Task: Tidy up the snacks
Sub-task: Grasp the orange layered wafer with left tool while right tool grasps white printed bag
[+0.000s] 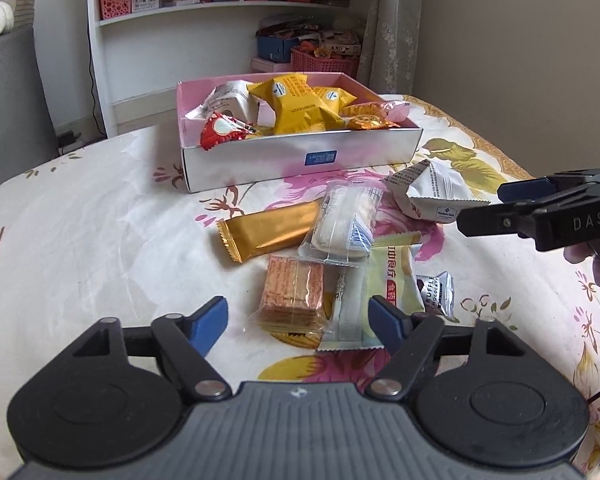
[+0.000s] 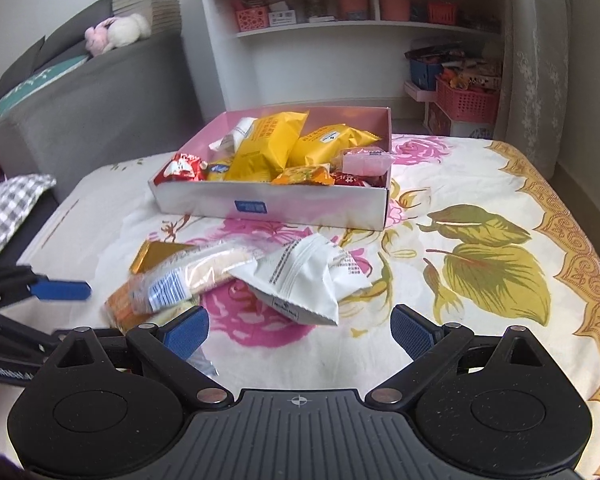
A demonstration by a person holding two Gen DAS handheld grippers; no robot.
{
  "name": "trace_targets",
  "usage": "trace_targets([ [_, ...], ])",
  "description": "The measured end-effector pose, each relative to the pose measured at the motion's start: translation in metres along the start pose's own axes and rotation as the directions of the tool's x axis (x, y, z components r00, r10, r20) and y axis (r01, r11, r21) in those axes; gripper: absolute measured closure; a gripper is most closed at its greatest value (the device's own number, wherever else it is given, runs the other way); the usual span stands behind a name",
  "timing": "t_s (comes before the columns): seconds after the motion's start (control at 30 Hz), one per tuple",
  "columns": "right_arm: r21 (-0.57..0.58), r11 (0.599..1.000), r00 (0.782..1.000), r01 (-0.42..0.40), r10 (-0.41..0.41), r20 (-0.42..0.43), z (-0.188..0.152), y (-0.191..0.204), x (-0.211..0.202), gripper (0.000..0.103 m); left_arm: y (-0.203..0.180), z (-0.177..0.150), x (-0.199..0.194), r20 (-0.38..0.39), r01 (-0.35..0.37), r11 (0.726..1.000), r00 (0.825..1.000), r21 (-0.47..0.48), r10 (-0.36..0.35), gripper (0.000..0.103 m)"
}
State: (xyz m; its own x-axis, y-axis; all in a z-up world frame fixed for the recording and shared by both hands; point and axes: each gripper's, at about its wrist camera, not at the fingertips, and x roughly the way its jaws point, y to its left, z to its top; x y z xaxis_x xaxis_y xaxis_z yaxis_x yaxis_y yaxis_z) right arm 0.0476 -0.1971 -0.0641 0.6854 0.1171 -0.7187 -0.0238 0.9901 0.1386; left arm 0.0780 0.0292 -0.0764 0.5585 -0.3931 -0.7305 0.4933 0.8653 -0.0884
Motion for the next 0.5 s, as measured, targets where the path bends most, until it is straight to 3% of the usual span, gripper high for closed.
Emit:
trace_targets([
  [0.17,0.036,0.999,1.0,-0.015,0.016,-0.017,0.008,0.002,0.014,0.004,0.005,0.006,0.011,-0.03,-0.006,1.0,1.0,-0.023,0.006,0.052],
  [0.5,0.175,0.984,0.997,-0.015,0.028,-0.071,0.021,-0.007,0.045,0.004,0.003,0.015,0.026,-0.07,-0.019,0.999,0.997,-0.04,0.016,0.059],
])
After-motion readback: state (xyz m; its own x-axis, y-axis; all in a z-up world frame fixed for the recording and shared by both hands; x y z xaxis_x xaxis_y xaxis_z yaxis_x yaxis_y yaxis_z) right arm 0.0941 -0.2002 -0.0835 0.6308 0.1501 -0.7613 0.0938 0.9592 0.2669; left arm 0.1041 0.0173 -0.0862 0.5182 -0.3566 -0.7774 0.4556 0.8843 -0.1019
